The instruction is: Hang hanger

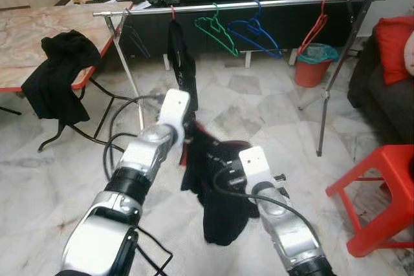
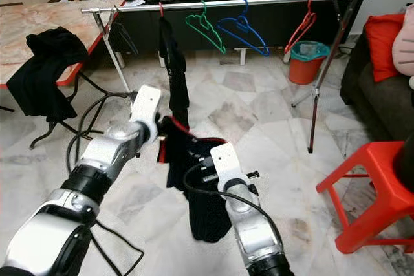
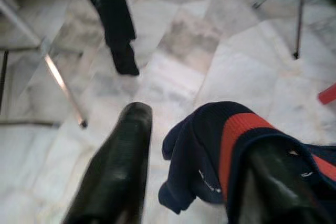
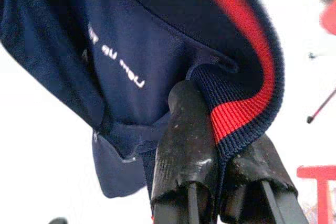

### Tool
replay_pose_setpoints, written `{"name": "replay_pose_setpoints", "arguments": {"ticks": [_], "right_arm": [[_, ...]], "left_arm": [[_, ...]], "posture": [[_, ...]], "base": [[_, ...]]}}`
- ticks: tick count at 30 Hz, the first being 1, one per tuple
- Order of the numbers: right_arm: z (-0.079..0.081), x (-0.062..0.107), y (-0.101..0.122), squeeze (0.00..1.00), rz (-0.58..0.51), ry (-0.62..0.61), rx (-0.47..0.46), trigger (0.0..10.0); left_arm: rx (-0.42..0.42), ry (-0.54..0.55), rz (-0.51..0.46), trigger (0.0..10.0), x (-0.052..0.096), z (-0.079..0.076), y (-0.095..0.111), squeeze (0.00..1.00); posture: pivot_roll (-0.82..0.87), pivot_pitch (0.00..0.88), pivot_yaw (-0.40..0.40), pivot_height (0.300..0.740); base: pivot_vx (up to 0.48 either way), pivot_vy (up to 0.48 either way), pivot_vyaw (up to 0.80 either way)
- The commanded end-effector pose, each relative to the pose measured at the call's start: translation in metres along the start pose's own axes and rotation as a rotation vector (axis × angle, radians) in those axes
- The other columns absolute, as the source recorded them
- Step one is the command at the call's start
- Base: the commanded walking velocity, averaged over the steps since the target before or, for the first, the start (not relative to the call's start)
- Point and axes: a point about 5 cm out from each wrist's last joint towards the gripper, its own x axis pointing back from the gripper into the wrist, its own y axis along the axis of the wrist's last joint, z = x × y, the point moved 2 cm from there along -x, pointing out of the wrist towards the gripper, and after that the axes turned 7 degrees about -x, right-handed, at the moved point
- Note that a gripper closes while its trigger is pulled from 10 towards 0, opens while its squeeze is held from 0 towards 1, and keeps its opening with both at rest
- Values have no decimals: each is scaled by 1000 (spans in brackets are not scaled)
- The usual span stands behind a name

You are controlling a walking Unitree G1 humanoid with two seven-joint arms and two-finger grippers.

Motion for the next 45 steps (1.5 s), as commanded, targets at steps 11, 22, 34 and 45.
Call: {"name": "replay_pose_setpoints", "arguments": {"ticks": [11,22,34,45], "right_arm": [[2,1,4,0,33,70,61,0],[-12,-8,19,0,4,39,77,0],[-42,-16,29,0,-12,-36,87,0],[-76,-5,-13,0,-65,-127,-291,0]], "left_arm": [[-23,-135,63,10000,7,3,-32,1000],[-138,-305,72,10000,20,-11,-45,1000],[-335,-324,152,10000,43,11,-75,0],[-94,259,248,10000,70,81,-158,0]], "posture": [[-127,0,55,740],[-117,0,52,740],[-116,0,57,740],[-111,0,35,740]], "base": [[0,0,0],[0,0,0],[0,0,0],[0,0,0]]}}
